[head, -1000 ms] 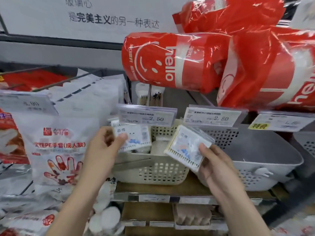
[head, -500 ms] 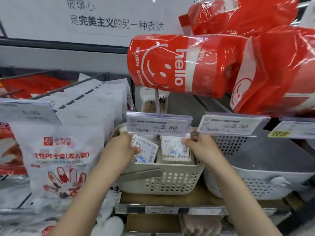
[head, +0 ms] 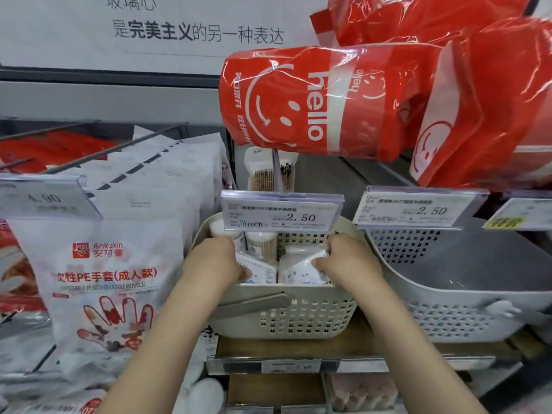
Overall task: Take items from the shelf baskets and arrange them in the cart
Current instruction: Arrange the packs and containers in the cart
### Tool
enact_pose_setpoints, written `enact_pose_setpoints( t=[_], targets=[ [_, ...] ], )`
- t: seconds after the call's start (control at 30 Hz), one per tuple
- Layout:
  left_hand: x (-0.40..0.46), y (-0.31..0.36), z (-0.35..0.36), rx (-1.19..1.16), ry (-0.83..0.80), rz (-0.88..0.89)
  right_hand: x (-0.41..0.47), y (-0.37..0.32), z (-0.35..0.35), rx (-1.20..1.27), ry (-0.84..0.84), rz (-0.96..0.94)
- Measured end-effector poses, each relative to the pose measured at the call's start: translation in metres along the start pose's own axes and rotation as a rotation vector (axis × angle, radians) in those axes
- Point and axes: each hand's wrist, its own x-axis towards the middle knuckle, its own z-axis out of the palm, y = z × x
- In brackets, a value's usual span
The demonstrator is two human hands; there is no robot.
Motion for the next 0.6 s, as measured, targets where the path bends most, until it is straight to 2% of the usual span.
enact_pose_setpoints(
  t=[0.2, 0.4, 0.6],
  targets=[
    [0.006, -0.002, 0.003, -0.076, -0.001, 0.012, -0.002, 0.002, 0.001, 0.106, 0.154, -0.004],
    [0.014, -0.004, 0.006, -0.053, 0.004, 0.020, 0.001, -0.001, 0.000, -0.085, -0.009, 0.028],
    [0.019, -0.009, 0.012, -0.027, 0.067, 0.024, 0.003, -0.004, -0.001, -0.137, -0.061, 0.052]
  ],
)
